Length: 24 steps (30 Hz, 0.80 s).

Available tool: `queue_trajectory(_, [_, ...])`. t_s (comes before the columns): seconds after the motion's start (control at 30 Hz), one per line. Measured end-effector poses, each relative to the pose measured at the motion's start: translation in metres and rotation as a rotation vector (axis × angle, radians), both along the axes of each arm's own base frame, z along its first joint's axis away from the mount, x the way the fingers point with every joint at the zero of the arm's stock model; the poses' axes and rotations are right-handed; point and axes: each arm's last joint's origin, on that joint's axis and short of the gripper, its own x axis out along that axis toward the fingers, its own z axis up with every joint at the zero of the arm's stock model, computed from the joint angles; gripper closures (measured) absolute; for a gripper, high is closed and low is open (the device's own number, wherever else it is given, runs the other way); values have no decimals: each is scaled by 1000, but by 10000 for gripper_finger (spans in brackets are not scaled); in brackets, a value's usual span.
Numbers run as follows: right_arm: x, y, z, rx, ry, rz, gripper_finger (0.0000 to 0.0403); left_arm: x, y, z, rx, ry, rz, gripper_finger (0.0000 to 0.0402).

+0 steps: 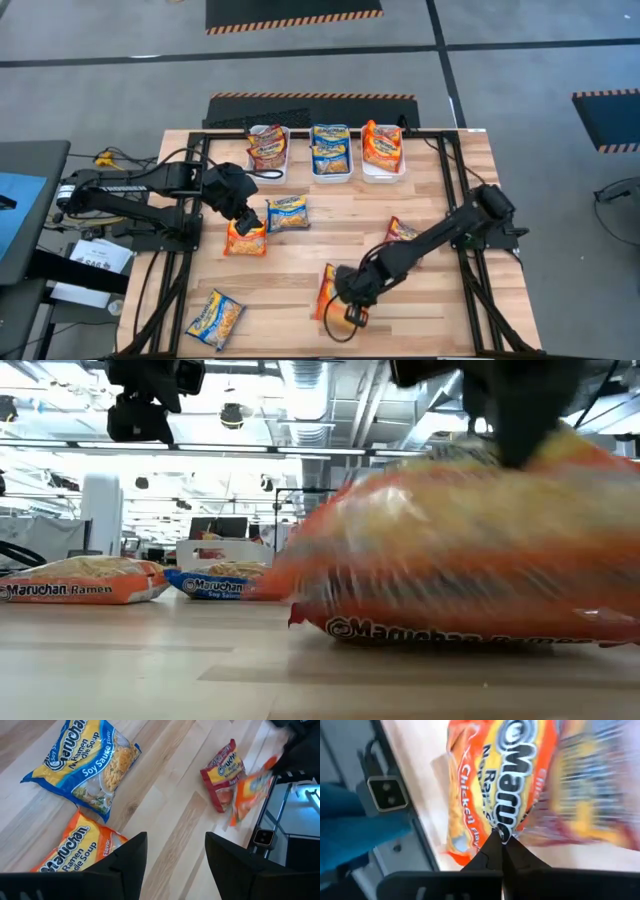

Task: Sort Maruchan noodles
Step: Put the bottom orange noodle pack into the top right white bin

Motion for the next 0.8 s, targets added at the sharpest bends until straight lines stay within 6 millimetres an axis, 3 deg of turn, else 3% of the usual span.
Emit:
queue_trajectory(0.4, [-36, -79, 75, -229, -84, -165, 398, 0, 0, 0, 34, -2, -35, 216])
queue_trajectory(0.8, [-79, -211, 122, -570, -97, -213, 398, 0, 6, -1, 149, 11, 66, 216])
